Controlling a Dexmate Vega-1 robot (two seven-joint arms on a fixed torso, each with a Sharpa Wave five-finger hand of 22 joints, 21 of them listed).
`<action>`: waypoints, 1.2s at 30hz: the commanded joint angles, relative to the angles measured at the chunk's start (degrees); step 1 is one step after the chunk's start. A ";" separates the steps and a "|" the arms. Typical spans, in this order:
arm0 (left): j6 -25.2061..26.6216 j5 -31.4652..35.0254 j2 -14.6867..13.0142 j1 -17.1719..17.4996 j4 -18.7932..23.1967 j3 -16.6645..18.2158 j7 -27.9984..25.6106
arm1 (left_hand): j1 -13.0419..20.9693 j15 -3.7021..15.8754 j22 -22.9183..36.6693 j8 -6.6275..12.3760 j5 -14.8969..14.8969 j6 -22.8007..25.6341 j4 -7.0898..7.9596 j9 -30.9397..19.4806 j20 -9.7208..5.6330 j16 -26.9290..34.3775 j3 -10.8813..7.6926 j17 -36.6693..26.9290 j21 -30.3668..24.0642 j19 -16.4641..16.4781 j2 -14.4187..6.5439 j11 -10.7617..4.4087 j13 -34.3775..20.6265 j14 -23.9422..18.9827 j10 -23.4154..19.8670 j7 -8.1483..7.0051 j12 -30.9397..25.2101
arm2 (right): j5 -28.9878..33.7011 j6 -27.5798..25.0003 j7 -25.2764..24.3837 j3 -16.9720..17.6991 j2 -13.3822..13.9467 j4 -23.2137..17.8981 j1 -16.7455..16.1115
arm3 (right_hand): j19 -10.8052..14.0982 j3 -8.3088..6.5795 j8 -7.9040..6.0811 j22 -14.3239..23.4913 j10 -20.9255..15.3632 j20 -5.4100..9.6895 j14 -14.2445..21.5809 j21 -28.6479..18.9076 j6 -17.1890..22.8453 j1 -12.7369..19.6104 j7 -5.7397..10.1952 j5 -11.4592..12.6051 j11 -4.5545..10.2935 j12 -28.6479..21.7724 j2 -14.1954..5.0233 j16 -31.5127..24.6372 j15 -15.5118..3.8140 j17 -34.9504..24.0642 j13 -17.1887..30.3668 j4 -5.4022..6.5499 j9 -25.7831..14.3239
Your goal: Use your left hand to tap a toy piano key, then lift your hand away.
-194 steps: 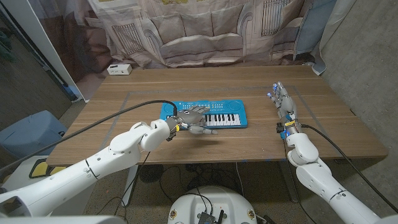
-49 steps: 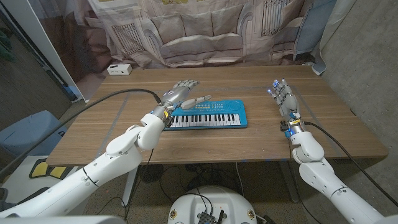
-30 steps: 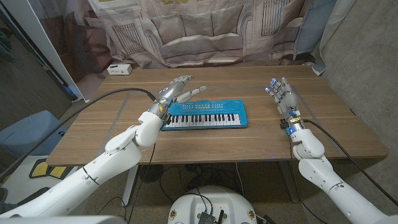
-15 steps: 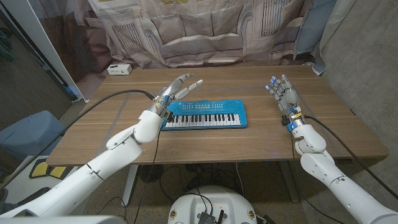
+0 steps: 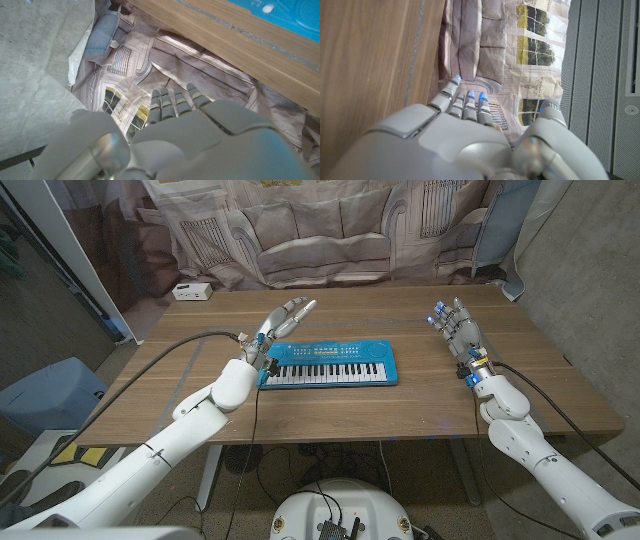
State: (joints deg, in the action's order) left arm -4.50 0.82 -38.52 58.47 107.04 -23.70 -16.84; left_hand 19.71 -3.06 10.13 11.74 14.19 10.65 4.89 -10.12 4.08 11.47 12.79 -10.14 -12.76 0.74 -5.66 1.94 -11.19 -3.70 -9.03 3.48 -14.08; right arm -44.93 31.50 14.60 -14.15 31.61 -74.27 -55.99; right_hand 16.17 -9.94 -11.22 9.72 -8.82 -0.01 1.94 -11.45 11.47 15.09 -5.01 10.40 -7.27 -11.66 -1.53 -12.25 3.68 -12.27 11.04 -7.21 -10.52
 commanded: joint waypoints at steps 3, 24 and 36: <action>-3.33 -5.80 -0.02 0.89 -1.13 0.99 0.87 | 0.60 0.28 0.07 -0.08 -0.12 0.64 -0.08 -0.20 0.14 0.07 0.33 -0.06 -0.07 0.11 -0.11 0.01 0.00 -0.62 -0.58 -0.16 -0.19 | 0.16 1.23 1.51 -0.28 -1.02 1.86 1.28 | 0.40 0.10 -0.04 0.20 -0.28 0.14 0.05 0.20 0.47 -0.21 -0.15 0.19 0.08 -0.29 -0.40 0.15 0.44 -0.02 0.27 -0.03 -0.19; -15.87 -16.88 0.86 -2.38 -12.20 3.41 8.86 | 1.53 -0.24 0.15 -0.11 -0.45 2.23 -0.40 -0.21 -1.12 -0.01 0.03 -0.08 -0.92 4.41 -0.73 1.07 0.03 -2.03 -1.93 1.03 -0.02 | 3.08 1.59 -3.31 -1.41 -2.16 0.69 1.65 | 0.66 0.16 0.02 0.19 -0.35 0.15 0.24 0.14 0.40 -0.14 -0.18 0.21 0.11 -0.24 -0.40 0.11 0.35 0.00 0.27 -0.08 -0.19; -19.70 -22.13 2.27 -3.55 -17.69 4.31 12.05 | 1.97 -0.01 0.13 -0.20 -0.58 2.45 -0.56 -0.21 -0.78 -0.20 -0.17 -0.08 -0.37 3.79 -1.00 0.67 0.04 -2.11 -2.30 0.84 0.07 | 4.70 2.47 -4.05 -2.06 -2.58 2.16 2.78 | 0.71 0.18 0.04 0.19 -0.27 0.17 0.22 0.15 0.38 -0.09 -0.19 0.23 0.16 -0.18 -0.43 0.14 0.29 0.01 0.27 -0.12 -0.19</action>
State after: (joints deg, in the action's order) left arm -20.20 -16.23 -37.65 56.50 94.71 -19.79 -8.47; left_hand 20.83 -3.06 10.14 11.74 13.75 12.61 4.66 -10.13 2.97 11.47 12.54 -10.14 -13.44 4.73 -6.64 2.66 -11.21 -5.54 -10.97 4.18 -14.08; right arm -40.82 33.27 10.81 -15.84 29.58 -73.37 -54.11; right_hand 16.19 -9.82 -11.22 9.72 -8.81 0.01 1.94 -11.46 11.46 14.87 -5.01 10.40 -7.27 -11.66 -1.75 -12.25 3.68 -12.27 11.04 -7.34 -10.52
